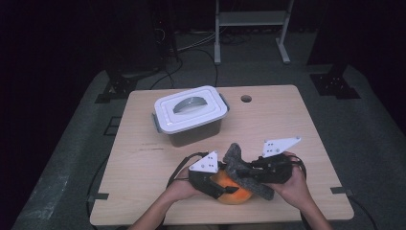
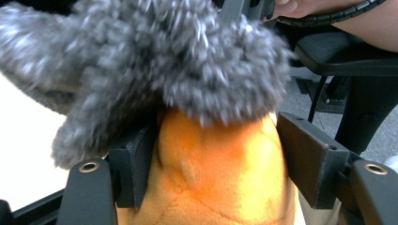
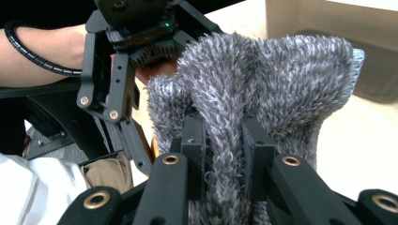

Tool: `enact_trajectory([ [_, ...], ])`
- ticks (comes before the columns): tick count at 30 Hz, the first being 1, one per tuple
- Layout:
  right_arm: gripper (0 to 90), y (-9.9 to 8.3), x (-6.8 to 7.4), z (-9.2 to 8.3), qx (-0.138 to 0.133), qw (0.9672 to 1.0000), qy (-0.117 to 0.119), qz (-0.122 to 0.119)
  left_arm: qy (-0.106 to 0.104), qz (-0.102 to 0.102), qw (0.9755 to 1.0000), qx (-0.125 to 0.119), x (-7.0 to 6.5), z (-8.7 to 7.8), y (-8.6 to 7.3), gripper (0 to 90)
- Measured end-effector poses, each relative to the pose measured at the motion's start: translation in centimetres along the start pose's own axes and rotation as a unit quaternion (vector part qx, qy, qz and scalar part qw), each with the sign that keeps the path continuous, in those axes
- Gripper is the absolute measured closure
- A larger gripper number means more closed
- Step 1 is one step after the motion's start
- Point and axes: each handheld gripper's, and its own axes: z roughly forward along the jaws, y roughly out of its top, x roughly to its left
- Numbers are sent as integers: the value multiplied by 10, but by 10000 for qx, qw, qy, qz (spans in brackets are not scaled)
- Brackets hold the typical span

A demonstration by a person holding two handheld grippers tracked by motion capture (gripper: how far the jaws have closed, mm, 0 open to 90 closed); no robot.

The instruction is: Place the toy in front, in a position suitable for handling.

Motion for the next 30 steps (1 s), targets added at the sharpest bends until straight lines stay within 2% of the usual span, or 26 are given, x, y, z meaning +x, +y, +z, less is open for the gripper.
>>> enact_trajectory([
  [5, 738, -11, -9, -7, -44, 9998, 11, 207, -27, -66, 10000, -26, 6, -6, -3, 300],
  [12, 735, -31, -25, -14, -59, 9981, 82, 602, -66, -272, 9995, -138, 15, -16, -10, 286],
  [15, 735, -36, -30, -17, -12, 9976, 21, 694, -36, -350, 9992, -165, 18, -19, -12, 279],
  [18, 736, -32, -27, -19, -73, 9981, -112, 603, -20, -403, 9990, -204, 19, -20, -14, 279],
  [21, 736, -21, -17, -18, -194, 9991, -67, 374, 3, -427, 9988, -238, 19, -19, -14, 278],
  [24, 735, -18, -13, -11, -14, 9997, -93, 239, 76, -424, 9988, -235, 20, -20, -14, 278],
  [26, 734, -22, -16, -9, -13, 9995, -30, 327, 107, -432, 9987, -236, 21, -21, -14, 278],
  [30, 733, -29, -22, -15, 75, 9987, -161, 475, 128, -536, 9981, -281, 22, -20, -14, 278],
])
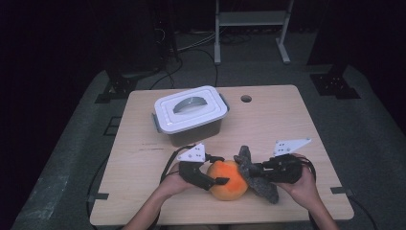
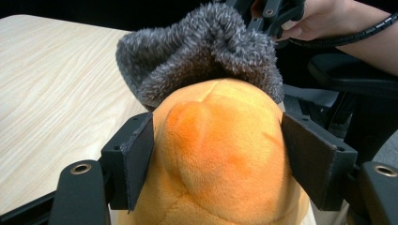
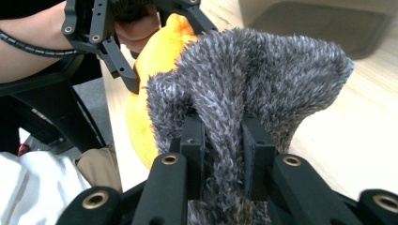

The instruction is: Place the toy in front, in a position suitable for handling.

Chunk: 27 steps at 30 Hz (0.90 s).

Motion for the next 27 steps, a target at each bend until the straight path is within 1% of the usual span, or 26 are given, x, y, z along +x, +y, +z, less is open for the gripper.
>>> enact_trajectory([
  [2, 733, 4, 4, -3, -100, 9999, -90, -76, 4, -27, 10000, -17, 1, 1, 0, 264],
  [4, 733, 10, 12, -4, -222, 9995, -64, -222, 33, -18, 10000, -16, 1, 1, 0, 247],
  [5, 733, 13, 15, -2, -187, 9993, -55, -306, 42, -16, 10000, 16, 1, 1, 0, 229],
  [7, 733, 14, 18, 4, 17, 9990, -108, -427, 20, -73, 10000, 36, 1, 2, 0, 180],
  [8, 733, 12, 17, 7, 80, 9990, -99, -430, 27, -42, 10000, 15, 1, 2, -1, 159],
  [9, 733, 10, 15, 8, 85, 9991, -51, -401, 30, -37, 10000, 15, 1, 2, -1, 148],
  [11, 733, 6, 10, 5, 90, 9994, -9, -323, 45, -73, 10000, 27, 2, 3, -1, 119],
  [14, 730, 1, 4, 2, 120, 9997, -38, -207, -11, -169, 9998, 68, 5, 4, -4, 105],
  [16, 728, -3, 0, -1, 140, 9998, -26, -111, -108, -281, 9994, 142, 9, 7, -9, 99],
  [17, 729, -4, -3, -2, 147, 9999, -38, -64, -170, -275, 9993, 169, 9, 8, -11, 107],
  [18, 729, -6, -5, -3, 144, 9999, -55, -39, -216, -248, 9993, 173, 9, 9, -12, 148],
  [20, 729, -7, -7, -4, 162, 9998, -58, 23, -160, -222, 9994, 198, 7, 10, -10, 239],
  [22, 736, -5, -6, -5, 120, 9999, -83, 2, -103, -165, 9996, 180, 6, 7, -7, 305],
  [24, 741, 1, -3, -9, -67, 9999, -110, -17, -96, -182, 9997, 125, 7, 3, -4, 325],
  [25, 744, 4, -1, -10, -181, 9998, -82, -48, -53, -121, 9998, 113, 6, 1, -3, 335],
  [27, 747, 12, 4, -11, -420, 9990, 22, -132, 70, 21, 9998, 208, 3, 0, 1, 348],
])
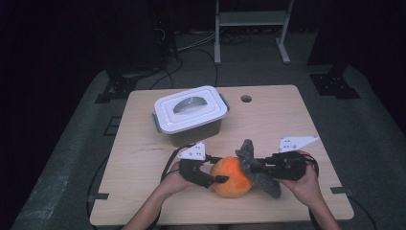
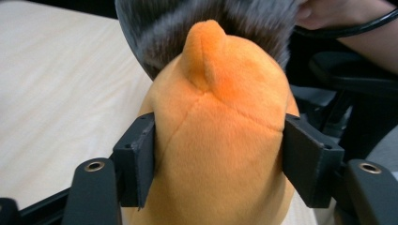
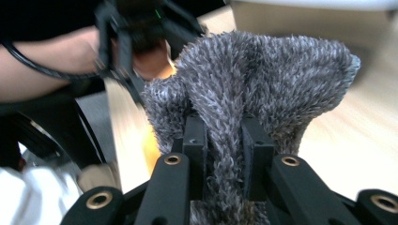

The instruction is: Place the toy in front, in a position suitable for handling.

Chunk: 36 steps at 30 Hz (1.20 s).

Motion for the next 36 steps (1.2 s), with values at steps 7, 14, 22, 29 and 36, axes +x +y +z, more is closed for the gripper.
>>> enact_trajectory([
  [7, 756, -4, -6, 21, 126, 9996, 194, 150, 206, -45, 9997, 83, 1, -3, 0, 364],
  [14, 756, -10, -10, 13, 240, 9994, -44, 249, 328, 98, 9993, 128, -4, -6, 7, 366],
  [22, 756, -2, 1, 22, 284, 9996, 23, -9, 285, 154, 9991, 267, -5, 2, 5, 287],
  [29, 755, -15, -9, 14, 460, 9988, -6, 183, 372, -37, 9985, 394, 2, 5, -2, 147],
  [36, 753, -22, -22, 8, 586, 9973, -105, 425, 332, 63, 9985, 427, 0, 6, -4, 334],
])
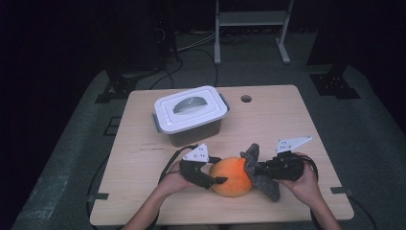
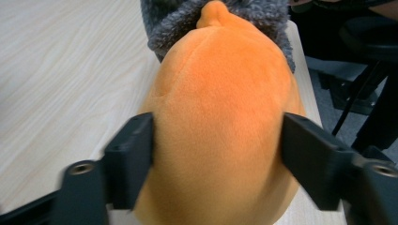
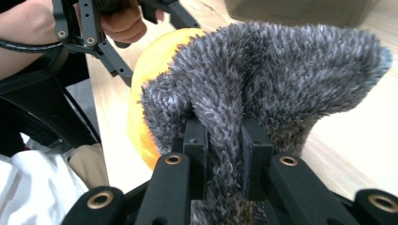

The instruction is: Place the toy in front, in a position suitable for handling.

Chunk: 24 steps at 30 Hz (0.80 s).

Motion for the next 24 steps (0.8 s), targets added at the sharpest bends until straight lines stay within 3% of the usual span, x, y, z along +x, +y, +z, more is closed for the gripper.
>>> enact_trajectory([
  [4, 751, 9, 10, -9, -78, 9995, -235, -201, -45, 43, 10000, -20, -2, 1, 1, 360],
  [6, 752, 16, 18, -12, -275, 9989, -180, -323, -48, 69, 10000, -22, -4, 3, 2, 362],
  [8, 752, 23, 26, -11, -306, 9982, -196, -473, -20, 101, 9999, -3, -5, 4, 3, 363],
  [10, 752, 25, 29, -6, -203, 9979, -220, -568, -61, -103, 9998, -132, -2, 2, 1, 367],
  [14, 752, 15, 18, -4, -187, 9990, -145, -374, -111, -298, 9988, -359, 3, -3, 0, 408],
  [18, 751, 5, 9, -7, -106, 9998, -80, -161, -156, -222, 9991, -331, 1, -3, 3, 417],
  [24, 752, 20, 23, -11, -153, 9987, -190, -448, -103, -94, 9995, -289, -3, 2, 3, 353],
])
